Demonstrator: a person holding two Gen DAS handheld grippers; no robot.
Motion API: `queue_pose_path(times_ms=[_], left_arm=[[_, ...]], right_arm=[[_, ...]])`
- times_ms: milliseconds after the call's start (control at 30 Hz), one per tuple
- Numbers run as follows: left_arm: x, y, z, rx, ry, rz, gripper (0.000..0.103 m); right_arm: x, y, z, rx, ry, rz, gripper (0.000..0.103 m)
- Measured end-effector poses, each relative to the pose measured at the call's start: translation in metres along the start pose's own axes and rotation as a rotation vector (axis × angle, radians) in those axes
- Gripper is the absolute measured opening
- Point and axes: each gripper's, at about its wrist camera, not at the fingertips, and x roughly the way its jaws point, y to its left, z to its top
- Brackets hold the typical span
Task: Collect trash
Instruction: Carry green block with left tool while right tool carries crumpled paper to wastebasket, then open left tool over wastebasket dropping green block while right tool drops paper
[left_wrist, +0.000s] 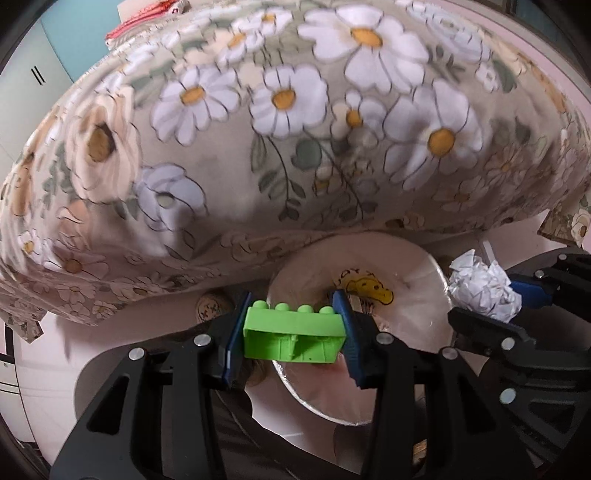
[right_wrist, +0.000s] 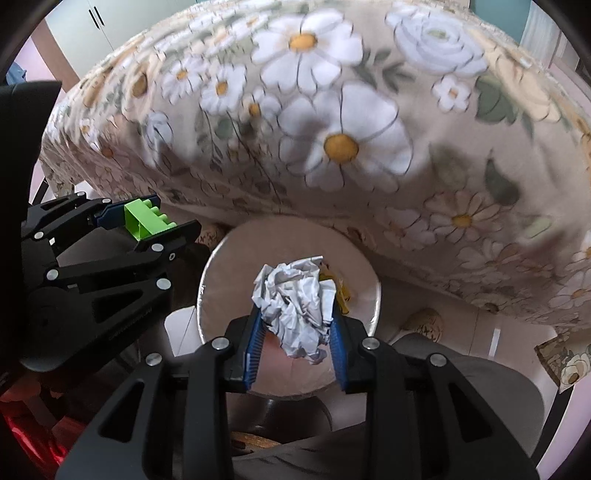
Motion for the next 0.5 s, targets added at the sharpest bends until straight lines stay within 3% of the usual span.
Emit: queue_pose_path(times_ms=[500], left_arm=[[0.077,-0.009,0.0,-0.003,0.15,-0.009,0.045]], right_arm=[[0.084,-0.009,0.007,0.021,0.159,-0.003,0.034]])
